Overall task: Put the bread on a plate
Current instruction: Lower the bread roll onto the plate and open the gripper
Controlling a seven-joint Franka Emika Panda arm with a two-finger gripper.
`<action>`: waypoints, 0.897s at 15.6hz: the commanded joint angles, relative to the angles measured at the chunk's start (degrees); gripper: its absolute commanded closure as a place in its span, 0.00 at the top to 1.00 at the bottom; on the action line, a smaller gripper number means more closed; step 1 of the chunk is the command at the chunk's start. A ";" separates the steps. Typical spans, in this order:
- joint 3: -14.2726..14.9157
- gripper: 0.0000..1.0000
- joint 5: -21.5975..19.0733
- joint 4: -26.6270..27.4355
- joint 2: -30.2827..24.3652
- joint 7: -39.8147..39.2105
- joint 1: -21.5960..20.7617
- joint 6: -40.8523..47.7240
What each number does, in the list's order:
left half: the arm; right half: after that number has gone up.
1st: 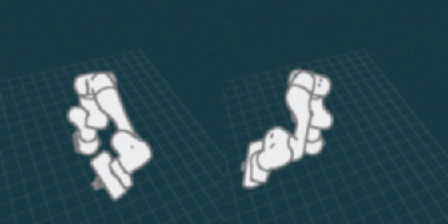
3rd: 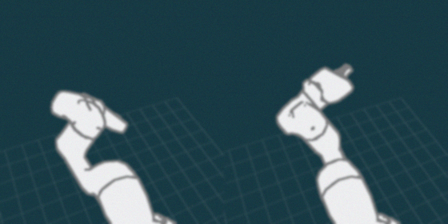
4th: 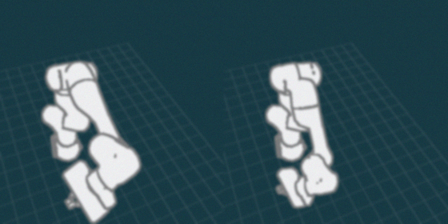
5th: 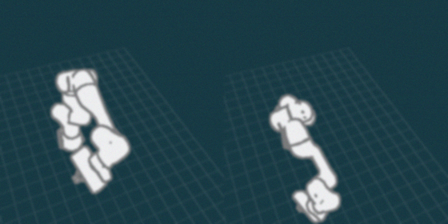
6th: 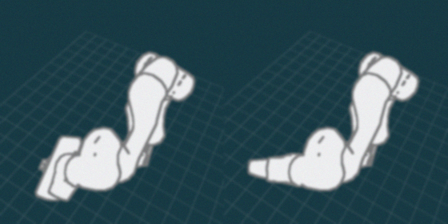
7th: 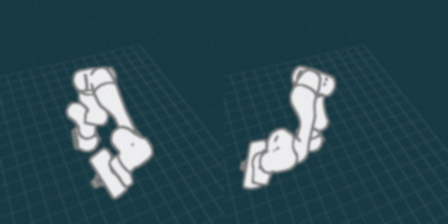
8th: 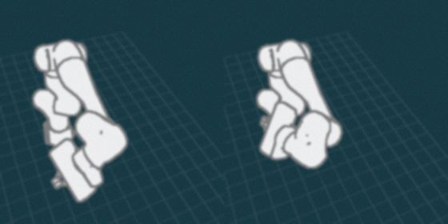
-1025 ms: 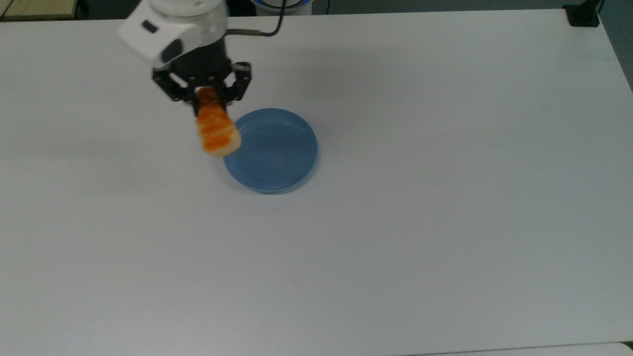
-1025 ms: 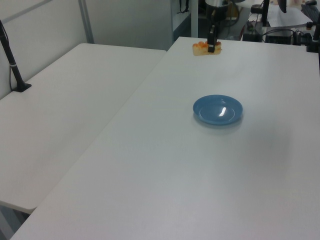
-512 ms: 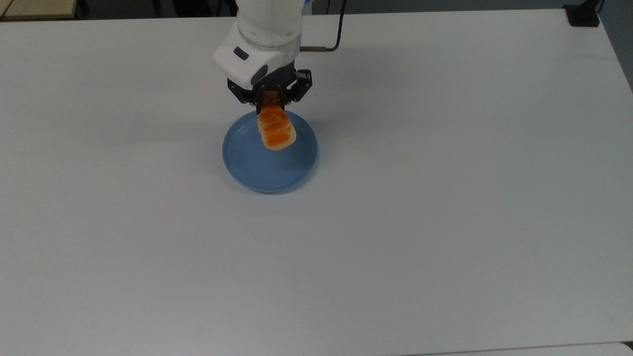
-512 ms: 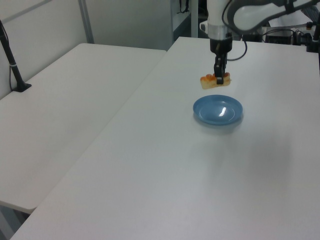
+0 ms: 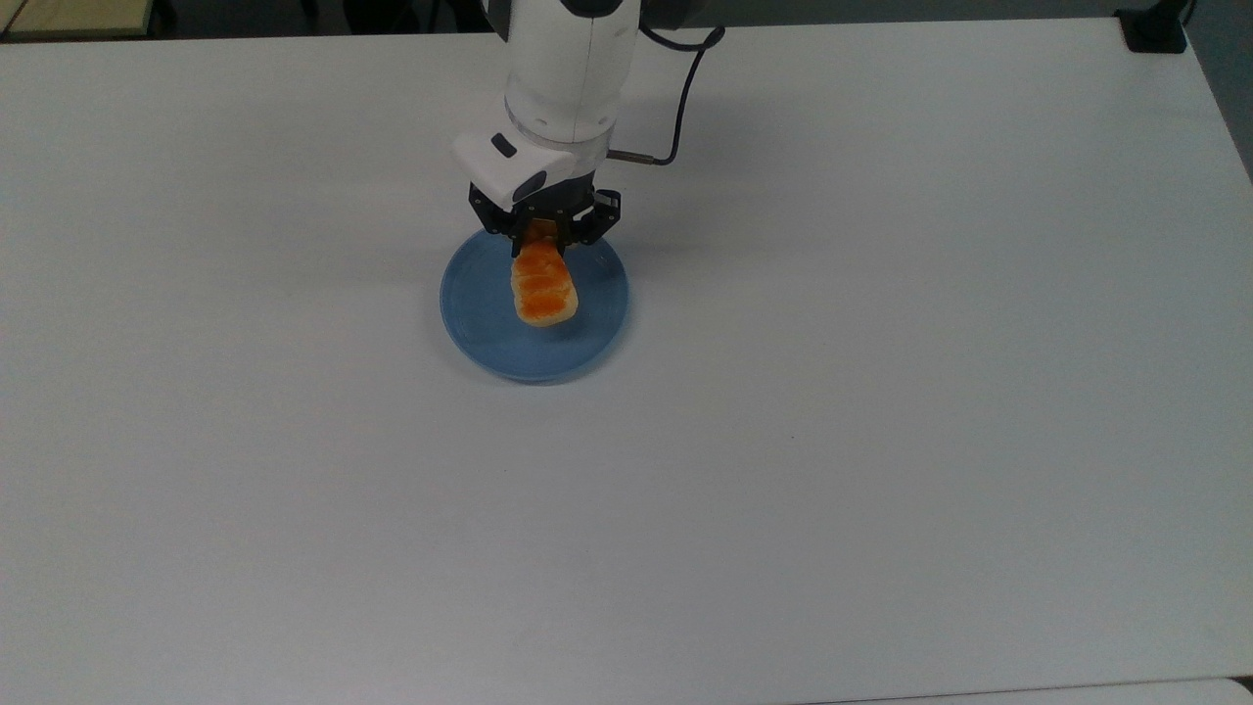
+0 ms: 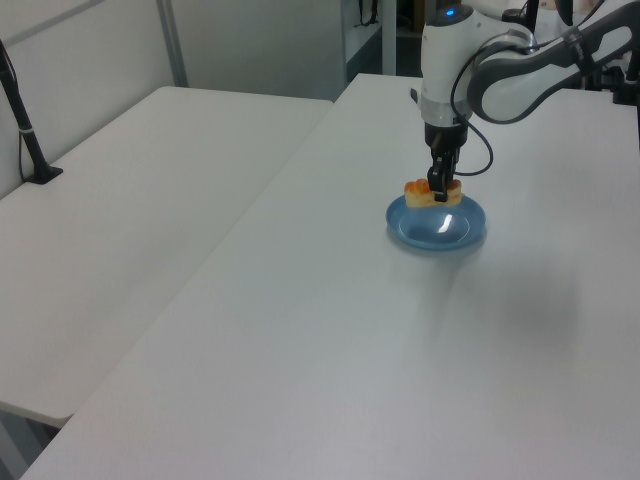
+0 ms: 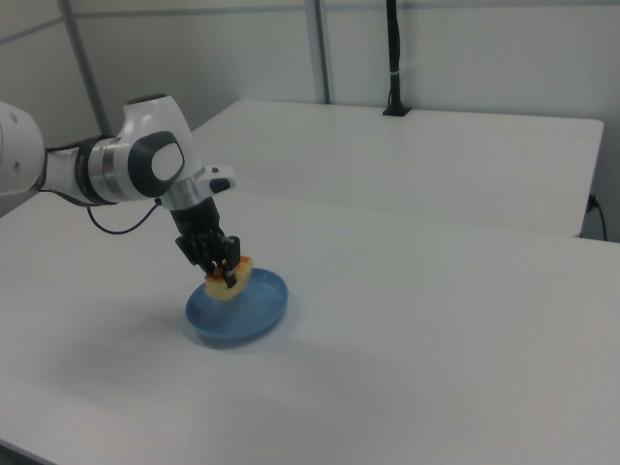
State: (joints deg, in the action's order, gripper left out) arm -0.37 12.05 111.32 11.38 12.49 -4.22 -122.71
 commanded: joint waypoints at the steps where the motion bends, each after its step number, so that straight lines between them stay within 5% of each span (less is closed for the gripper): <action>1: 0.46 0.41 4.28 1.79 0.84 5.17 -0.70 -2.62; 5: 0.46 0.46 7.46 1.88 2.25 6.84 -0.88 -2.71; 9: 0.46 0.81 7.55 1.62 2.07 7.64 -0.88 -1.92; 14: 0.46 0.94 7.55 1.09 1.11 7.99 -0.70 -0.08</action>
State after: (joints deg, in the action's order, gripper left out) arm -0.37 18.23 111.82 14.37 18.58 -4.30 -123.85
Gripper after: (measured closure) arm 0.123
